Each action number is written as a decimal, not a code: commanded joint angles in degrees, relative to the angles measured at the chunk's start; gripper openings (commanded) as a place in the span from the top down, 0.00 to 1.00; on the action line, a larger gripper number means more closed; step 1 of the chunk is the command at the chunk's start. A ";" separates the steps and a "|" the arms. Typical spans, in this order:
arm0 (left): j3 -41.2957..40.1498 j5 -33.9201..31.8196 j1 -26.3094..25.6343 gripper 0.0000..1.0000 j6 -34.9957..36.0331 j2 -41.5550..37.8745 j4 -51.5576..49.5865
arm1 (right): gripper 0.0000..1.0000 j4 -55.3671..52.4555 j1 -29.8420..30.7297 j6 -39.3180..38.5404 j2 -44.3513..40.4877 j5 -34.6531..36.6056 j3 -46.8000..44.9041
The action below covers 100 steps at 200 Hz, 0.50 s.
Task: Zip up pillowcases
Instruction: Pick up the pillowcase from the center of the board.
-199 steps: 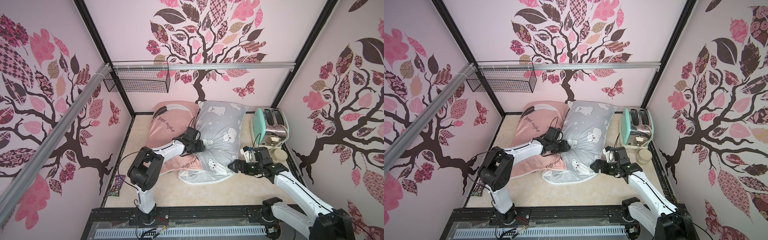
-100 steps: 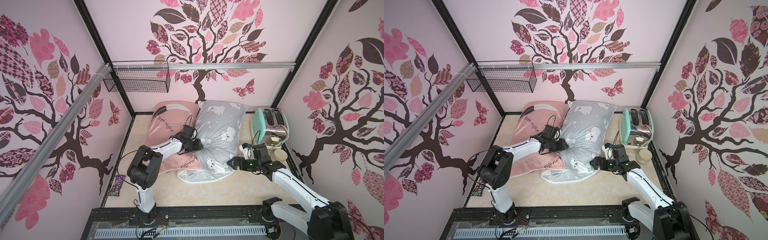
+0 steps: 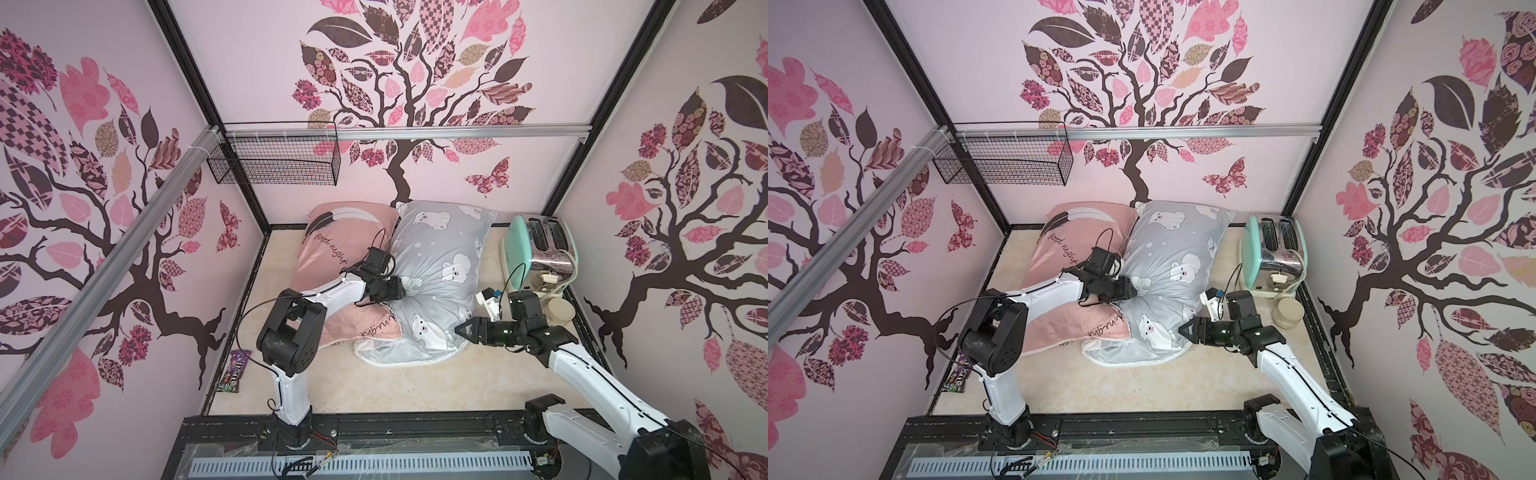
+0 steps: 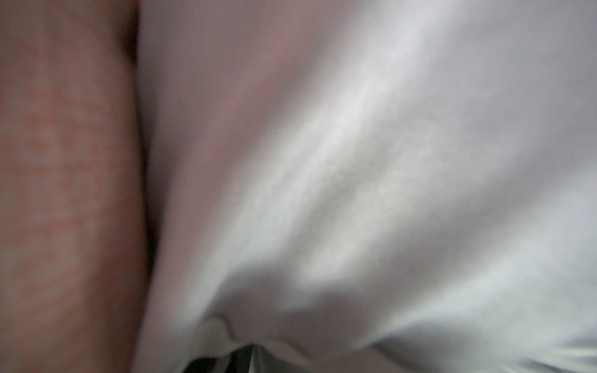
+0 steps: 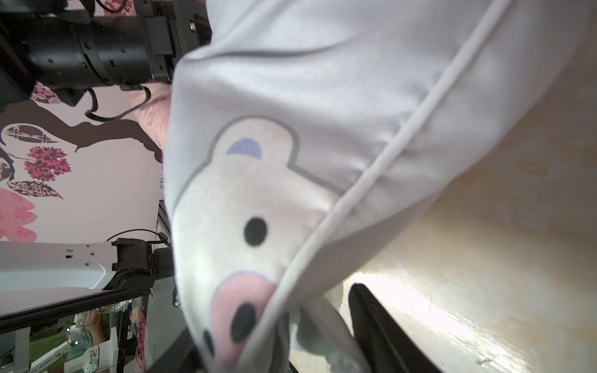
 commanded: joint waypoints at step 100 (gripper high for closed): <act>-1.07 -11.78 4.92 0.40 1.10 0.98 -1.90 | 0.99 -4.92 -0.07 5.46 -7.20 -2.21 -1.06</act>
